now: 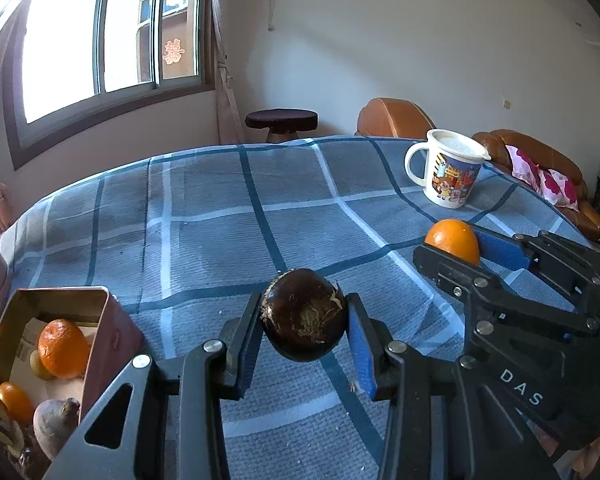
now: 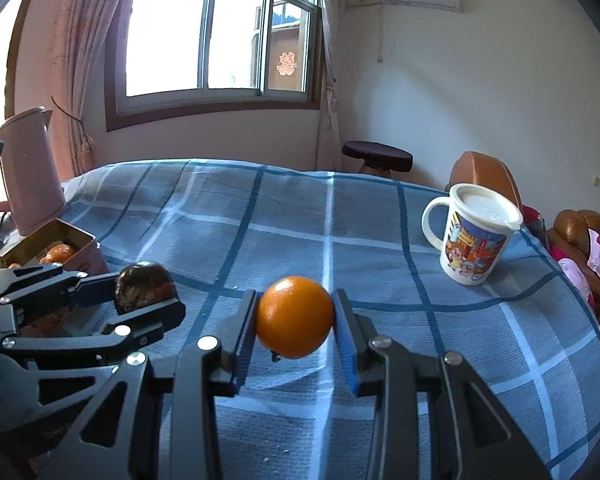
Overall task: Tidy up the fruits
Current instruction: 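Carry the orange in the right tool while left tool carries the dark fruit toward the tin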
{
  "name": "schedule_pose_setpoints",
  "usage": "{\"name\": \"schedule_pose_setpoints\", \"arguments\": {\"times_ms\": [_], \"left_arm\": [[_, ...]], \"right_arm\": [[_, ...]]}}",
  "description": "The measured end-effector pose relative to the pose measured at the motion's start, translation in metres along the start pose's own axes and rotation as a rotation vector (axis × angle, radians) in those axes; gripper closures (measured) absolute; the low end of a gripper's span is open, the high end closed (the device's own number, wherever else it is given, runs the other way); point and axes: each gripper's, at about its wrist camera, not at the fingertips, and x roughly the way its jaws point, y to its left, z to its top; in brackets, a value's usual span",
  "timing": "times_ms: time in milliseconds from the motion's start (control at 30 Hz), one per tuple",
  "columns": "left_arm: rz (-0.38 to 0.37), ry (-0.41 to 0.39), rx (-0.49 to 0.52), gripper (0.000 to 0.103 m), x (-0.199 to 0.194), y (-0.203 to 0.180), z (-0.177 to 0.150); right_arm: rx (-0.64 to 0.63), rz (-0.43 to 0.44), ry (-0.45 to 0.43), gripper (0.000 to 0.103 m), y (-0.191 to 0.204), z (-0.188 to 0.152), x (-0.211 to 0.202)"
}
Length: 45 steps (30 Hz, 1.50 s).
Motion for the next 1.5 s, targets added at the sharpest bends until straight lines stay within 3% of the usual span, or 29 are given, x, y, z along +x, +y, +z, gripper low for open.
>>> {"name": "schedule_pose_setpoints", "arguments": {"times_ms": [1500], "left_arm": [[0.07,-0.13,-0.023,0.061,-0.05,0.012,-0.023]], "right_arm": [[-0.002,0.049,-0.122,0.064,0.027,-0.012,-0.041]]}}
